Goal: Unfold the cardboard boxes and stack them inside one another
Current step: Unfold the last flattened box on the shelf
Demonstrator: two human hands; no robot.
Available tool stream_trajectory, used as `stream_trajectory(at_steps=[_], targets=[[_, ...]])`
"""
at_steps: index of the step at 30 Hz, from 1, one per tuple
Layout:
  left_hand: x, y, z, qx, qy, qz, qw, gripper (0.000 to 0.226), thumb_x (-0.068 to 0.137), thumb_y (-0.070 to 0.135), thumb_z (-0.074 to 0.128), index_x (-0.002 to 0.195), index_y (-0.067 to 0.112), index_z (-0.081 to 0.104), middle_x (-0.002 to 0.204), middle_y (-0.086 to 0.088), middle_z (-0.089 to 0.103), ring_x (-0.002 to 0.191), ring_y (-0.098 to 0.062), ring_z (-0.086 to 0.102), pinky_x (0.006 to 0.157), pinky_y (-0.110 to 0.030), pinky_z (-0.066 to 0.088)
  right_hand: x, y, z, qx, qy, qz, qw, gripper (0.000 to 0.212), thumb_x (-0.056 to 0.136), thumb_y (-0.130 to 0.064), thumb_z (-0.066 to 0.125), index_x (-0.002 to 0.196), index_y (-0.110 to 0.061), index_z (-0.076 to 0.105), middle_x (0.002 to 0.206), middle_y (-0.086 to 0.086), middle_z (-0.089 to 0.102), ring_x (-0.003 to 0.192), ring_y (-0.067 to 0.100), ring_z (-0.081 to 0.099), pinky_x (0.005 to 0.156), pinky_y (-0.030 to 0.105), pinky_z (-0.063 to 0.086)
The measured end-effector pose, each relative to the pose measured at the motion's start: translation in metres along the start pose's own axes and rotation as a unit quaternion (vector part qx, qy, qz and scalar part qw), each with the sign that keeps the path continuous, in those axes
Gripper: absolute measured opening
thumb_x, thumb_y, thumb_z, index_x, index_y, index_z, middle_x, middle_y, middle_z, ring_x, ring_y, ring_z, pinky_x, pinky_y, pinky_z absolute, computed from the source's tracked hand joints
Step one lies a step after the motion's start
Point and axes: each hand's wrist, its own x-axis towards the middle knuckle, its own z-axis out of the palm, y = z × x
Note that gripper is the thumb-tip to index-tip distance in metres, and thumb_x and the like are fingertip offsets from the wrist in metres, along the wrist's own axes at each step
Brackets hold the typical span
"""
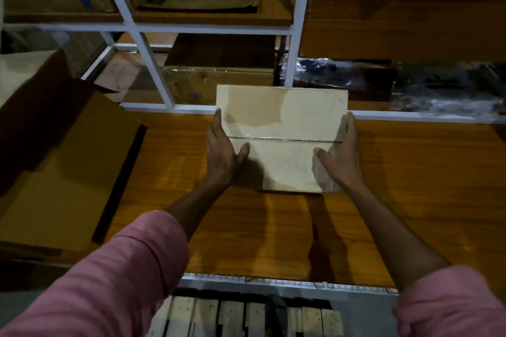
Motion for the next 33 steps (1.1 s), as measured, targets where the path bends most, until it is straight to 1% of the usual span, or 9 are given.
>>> stream_trajectory(at_steps=[5,9,13,16,20,22,27,30,33], targets=[[-0.032,-0.001,-0.026,-0.012,-0.02,-0.001,1.0,0.118,0.078,0.046,0.075,0.157,0.043,-0.013,0.147,-0.012,0.026,0.127,-0.038,0.042,0.102,-0.058,0.047,-0.04,-0.004,-0.015,-0.015,0.014,-0.033,0.999,0.12,0.082,-0.017,0.084,0.163,-0.033,-0.004,0.165,0.007,0.019,0.15,0.03,0.023,0.116,0.057,0.034],[-0.066,-0.013,-0.047,0.041,-0.059,-0.019,0.997,0.123,0.083,0.038,0.079,0.154,0.049,-0.021,0.142,-0.02,0.033,0.119,-0.04,0.047,0.096,-0.056,0.051,-0.081,-0.009,-0.016,-0.064,-0.003,-0.014,0.998,0.11,0.086,-0.034,0.082,0.161,-0.043,0.002,0.148,0.015,0.029,0.132,0.039,0.038,0.094,0.047,0.043],[-0.085,-0.023,-0.071,0.1,-0.111,-0.012,0.989,0.096,0.089,0.047,0.071,0.16,0.039,0.007,0.142,-0.022,0.039,0.125,-0.038,0.047,0.101,-0.056,0.05,-0.111,-0.013,-0.021,-0.095,-0.017,0.018,0.995,0.079,0.092,-0.053,0.068,0.156,-0.042,0.021,0.145,0.014,0.031,0.121,0.027,0.042,0.084,0.044,0.05],[-0.092,-0.01,-0.084,0.1,-0.106,0.008,0.989,0.069,0.096,0.049,0.063,0.152,0.023,0.032,0.146,-0.017,0.04,0.13,-0.031,0.047,0.102,-0.047,0.049,-0.122,-0.032,-0.016,-0.063,0.03,0.047,0.996,0.065,0.095,-0.058,0.06,0.145,-0.027,0.034,0.147,0.012,0.035,0.12,0.024,0.048,0.078,0.04,0.055],[-0.102,0.008,-0.096,0.066,-0.054,-0.003,0.996,0.033,0.103,0.047,0.053,0.121,0.019,0.049,0.131,-0.008,0.047,0.11,-0.017,0.049,0.079,-0.026,0.04,-0.135,-0.038,-0.015,-0.062,0.105,0.045,0.992,0.046,0.096,-0.049,0.063,0.121,-0.015,0.043,0.129,0.012,0.046,0.114,0.029,0.056,0.073,0.041,0.057],[-0.111,0.009,-0.101,0.065,-0.04,-0.014,0.997,0.023,0.102,0.039,0.058,0.114,0.022,0.048,0.129,-0.005,0.045,0.109,-0.014,0.046,0.078,-0.022,0.036,-0.145,-0.029,-0.019,-0.06,0.099,0.022,0.993,0.042,0.096,-0.043,0.067,0.112,-0.012,0.044,0.12,0.009,0.044,0.108,0.029,0.056,0.073,0.039,0.056],[-0.131,-0.001,-0.105,0.084,-0.088,-0.008,0.992,0.043,0.096,0.022,0.07,0.13,0.023,0.043,0.139,-0.009,0.037,0.119,-0.022,0.047,0.094,-0.037,0.052,-0.176,-0.016,-0.019,-0.06,0.061,-0.015,0.996,0.042,0.092,-0.027,0.076,0.114,-0.007,0.046,0.124,0.008,0.038,0.105,0.019,0.05,0.071,0.022,0.048],[-0.143,-0.018,-0.106,0.198,-0.152,-0.037,0.968,0.04,0.094,0.022,0.066,0.126,0.025,0.042,0.133,-0.01,0.034,0.119,-0.029,0.047,0.093,-0.042,0.054,-0.196,0.0,-0.001,-0.126,0.004,0.02,0.992,0.035,0.088,-0.01,0.078,0.111,-0.005,0.052,0.124,0.011,0.039,0.105,0.02,0.048,0.086,0.032,0.052],[-0.151,-0.033,-0.109,0.285,-0.112,-0.003,0.952,0.027,0.099,0.034,0.058,0.119,0.019,0.049,0.122,-0.01,0.035,0.113,-0.031,0.044,0.089,-0.047,0.053,-0.208,0.012,0.014,-0.173,0.027,0.052,0.983,0.021,0.095,-0.015,0.069,0.112,-0.008,0.059,0.132,0.017,0.041,0.105,0.024,0.051,0.086,0.034,0.045]])
